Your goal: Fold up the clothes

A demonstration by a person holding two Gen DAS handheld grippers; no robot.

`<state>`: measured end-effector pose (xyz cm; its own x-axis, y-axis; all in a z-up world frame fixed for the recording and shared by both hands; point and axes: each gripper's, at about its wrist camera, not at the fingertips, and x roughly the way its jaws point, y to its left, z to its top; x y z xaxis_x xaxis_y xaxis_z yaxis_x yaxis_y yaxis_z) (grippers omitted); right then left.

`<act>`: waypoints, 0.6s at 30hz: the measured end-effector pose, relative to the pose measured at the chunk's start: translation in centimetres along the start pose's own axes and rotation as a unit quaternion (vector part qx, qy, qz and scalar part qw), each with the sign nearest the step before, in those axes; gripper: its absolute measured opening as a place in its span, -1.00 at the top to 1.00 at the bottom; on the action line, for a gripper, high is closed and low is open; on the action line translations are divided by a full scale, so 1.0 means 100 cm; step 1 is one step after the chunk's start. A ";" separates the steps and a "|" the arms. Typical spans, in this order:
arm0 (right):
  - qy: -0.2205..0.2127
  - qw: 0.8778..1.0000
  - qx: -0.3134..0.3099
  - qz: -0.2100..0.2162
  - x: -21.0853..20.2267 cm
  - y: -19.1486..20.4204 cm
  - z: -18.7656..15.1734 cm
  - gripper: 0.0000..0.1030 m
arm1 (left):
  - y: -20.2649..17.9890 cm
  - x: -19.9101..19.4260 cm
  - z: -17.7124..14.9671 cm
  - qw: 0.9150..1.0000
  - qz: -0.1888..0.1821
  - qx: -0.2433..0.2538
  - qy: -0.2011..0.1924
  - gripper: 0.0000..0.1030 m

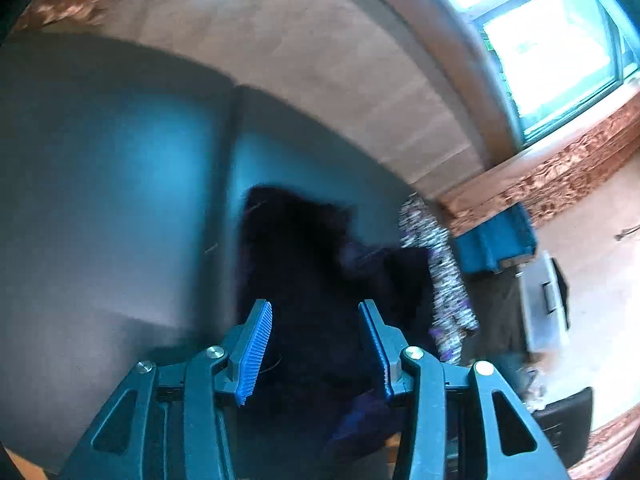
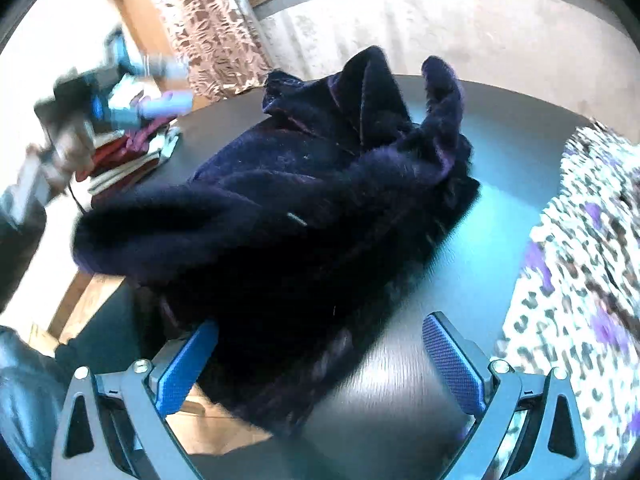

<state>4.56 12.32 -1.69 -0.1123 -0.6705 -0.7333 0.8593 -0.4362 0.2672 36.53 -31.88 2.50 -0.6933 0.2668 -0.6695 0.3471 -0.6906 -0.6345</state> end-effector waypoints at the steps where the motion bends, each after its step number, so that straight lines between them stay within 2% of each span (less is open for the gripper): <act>1: -0.008 1.000 -0.006 -0.003 -0.009 0.007 0.003 -1.00 | 0.004 0.001 -0.009 1.000 -0.002 0.004 0.000 0.14; 3: -0.026 0.999 -0.025 -0.006 -0.027 0.025 0.010 -1.00 | 0.010 0.005 -0.024 1.000 -0.014 0.006 0.005 0.14; 7: -0.026 0.997 -0.047 0.056 -0.033 0.062 0.025 -1.00 | 0.013 0.017 -0.046 0.999 -0.038 0.011 0.017 0.14; 10: 0.010 0.996 -0.050 0.071 -0.014 0.084 0.031 -1.00 | -0.005 0.028 -0.057 0.997 -0.050 0.055 0.018 0.13; 13: 0.013 0.997 -0.028 0.073 0.003 0.088 0.029 -1.00 | -0.026 0.034 -0.064 0.992 -0.064 0.102 0.017 0.12; 14: 0.012 0.998 -0.012 0.068 0.012 0.084 0.026 -1.00 | -0.032 0.037 -0.067 0.991 -0.065 0.118 0.021 0.11; 16: 0.019 0.997 0.017 0.072 0.030 0.076 0.025 -1.00 | -0.043 0.054 -0.079 0.985 -0.041 0.158 0.050 0.10; 18: 0.049 0.997 0.039 0.038 0.049 0.064 0.010 -1.00 | -0.052 0.071 -0.093 0.977 -0.010 0.200 0.076 0.12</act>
<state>9.05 5.64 -2.93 0.0043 -0.6435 -0.7654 0.8214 -0.4343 0.3698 35.68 -20.12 -2.54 -0.5843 0.3593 -0.7276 0.0378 -0.8836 -0.4667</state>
